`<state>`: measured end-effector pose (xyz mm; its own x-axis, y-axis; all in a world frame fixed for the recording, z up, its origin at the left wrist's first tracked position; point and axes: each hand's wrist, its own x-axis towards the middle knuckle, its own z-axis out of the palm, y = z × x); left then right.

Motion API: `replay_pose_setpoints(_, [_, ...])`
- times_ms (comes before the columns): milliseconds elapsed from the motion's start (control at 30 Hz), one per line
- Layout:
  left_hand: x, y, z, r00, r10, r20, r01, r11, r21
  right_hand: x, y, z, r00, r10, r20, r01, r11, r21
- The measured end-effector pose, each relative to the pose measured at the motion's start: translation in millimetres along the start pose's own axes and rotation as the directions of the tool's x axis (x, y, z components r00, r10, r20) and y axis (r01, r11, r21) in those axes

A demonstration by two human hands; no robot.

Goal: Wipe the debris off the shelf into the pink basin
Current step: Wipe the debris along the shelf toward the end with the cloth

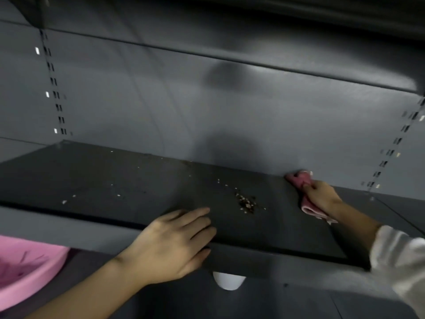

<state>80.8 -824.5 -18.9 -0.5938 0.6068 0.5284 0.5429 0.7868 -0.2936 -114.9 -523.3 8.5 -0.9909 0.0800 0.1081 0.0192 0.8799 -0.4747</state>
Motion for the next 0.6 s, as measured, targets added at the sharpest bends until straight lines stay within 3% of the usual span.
replay_pose_setpoints(267, [-18.5, -29.4, -3.7, 0.993, 0.114, 0.02, -0.112, 0.988, -0.105, -3.7, -130.9, 74.2, 0.926, -0.351, 0.14, 0.333, 0.933, 0.137])
replay_pose_setpoints(500, [-20.7, -30.7, -0.4, 0.986, 0.166, 0.028, -0.161, 0.977, -0.14, -25.9, -144.6, 65.9, 0.882, -0.404, 0.243, 0.321, 0.892, 0.319])
replay_pose_setpoints(600, [-20.1, -31.5, 0.8, 0.983, 0.182, 0.029, -0.177, 0.976, -0.13, -27.3, -143.5, 46.7, 0.921, -0.362, 0.146, 0.29, 0.884, 0.365])
